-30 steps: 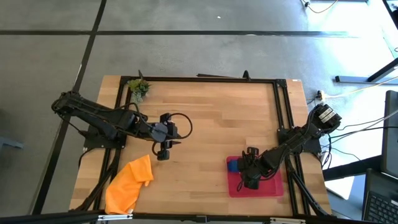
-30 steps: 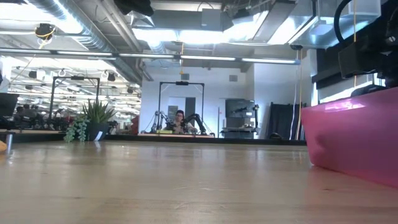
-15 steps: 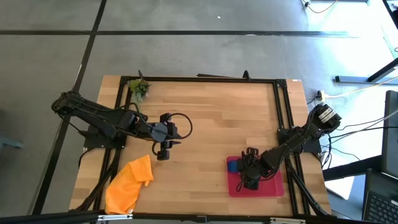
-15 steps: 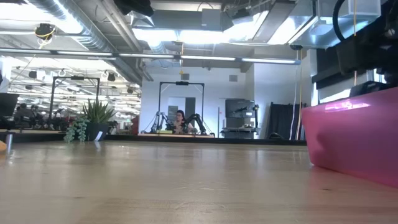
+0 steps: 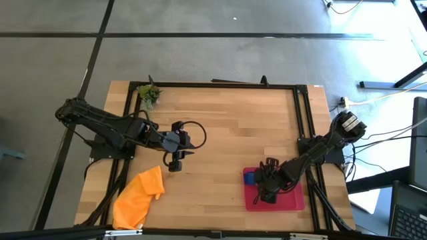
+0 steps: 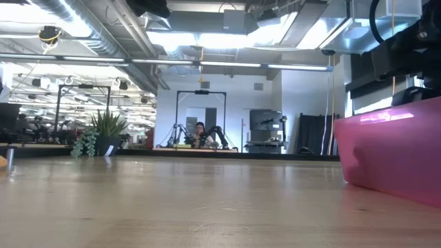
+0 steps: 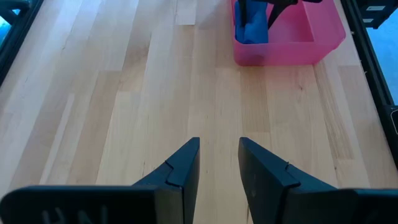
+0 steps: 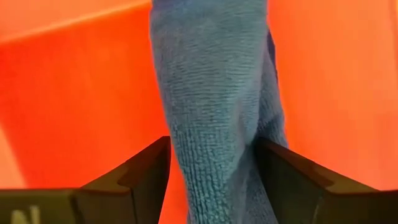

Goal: Roll microfiber towels into tight, uniform cylinder then place into a basket
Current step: Put the blue microfiber towel into the red bin, then move the orange microfiber towel to the center of the table

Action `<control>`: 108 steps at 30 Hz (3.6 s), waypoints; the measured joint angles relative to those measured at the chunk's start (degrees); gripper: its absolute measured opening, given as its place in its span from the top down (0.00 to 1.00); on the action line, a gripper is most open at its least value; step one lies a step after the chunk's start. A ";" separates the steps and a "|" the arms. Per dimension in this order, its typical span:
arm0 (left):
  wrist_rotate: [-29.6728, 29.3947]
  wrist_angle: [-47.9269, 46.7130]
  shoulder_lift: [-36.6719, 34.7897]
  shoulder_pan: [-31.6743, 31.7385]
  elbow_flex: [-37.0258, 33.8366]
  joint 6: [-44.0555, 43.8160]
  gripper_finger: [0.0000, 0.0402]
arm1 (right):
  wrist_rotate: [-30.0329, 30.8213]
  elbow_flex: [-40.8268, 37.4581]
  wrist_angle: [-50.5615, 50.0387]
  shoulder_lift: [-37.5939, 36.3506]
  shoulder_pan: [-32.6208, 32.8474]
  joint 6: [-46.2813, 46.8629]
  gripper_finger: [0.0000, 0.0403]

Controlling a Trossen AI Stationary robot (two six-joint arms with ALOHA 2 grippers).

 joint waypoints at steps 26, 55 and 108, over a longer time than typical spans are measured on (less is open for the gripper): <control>0.00 0.00 0.00 0.00 0.00 0.02 0.75 | 7.36 5.38 -7.94 -1.25 0.02 4.22 0.42; 0.02 -0.07 0.00 -0.02 0.00 -1.99 0.75 | 16.74 16.19 -19.45 -1.25 0.02 4.38 0.42; 10.49 -13.97 25.60 -26.88 0.02 -85.50 0.75 | -8.01 34.14 -2.59 -2.72 -27.83 -25.89 0.42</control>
